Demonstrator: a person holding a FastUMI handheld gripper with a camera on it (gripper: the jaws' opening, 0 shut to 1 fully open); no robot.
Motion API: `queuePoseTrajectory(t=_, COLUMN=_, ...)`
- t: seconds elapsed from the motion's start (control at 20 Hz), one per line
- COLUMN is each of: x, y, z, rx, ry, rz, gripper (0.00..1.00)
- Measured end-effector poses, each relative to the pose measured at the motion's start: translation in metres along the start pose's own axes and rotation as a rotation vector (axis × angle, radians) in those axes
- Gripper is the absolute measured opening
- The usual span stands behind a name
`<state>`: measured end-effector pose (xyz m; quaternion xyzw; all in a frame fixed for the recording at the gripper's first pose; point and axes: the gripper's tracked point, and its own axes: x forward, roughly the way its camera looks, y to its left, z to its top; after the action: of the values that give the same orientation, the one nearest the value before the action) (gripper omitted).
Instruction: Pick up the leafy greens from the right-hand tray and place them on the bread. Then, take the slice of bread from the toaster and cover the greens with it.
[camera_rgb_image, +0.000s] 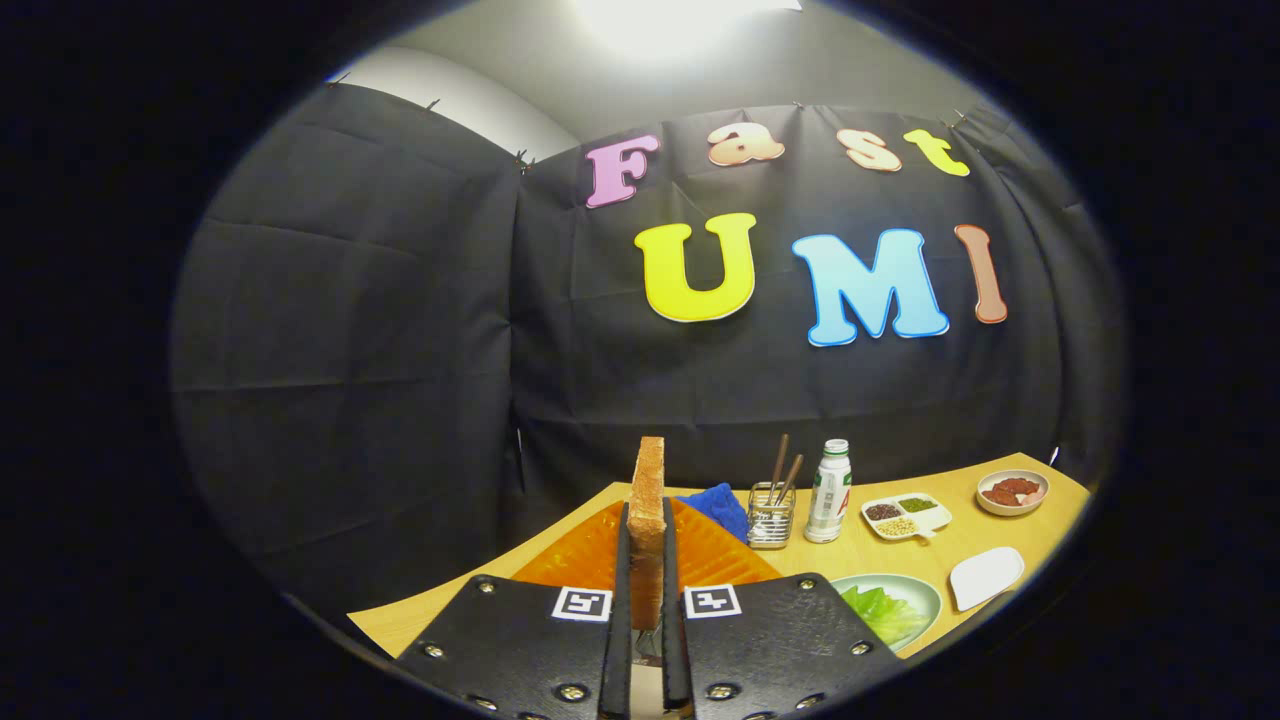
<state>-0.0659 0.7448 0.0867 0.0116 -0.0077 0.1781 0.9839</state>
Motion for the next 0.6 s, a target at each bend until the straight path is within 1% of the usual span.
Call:
queuePoseTrajectory(t=0.25, x=-0.016, y=-0.036, z=0.012, rx=0.001, ry=-0.029, rz=-0.032, gripper=0.12)
queuePoseTrajectory(t=0.6, x=-0.025, y=-0.102, z=-0.005, rx=0.021, ry=0.002, rz=-0.108, gripper=0.12)
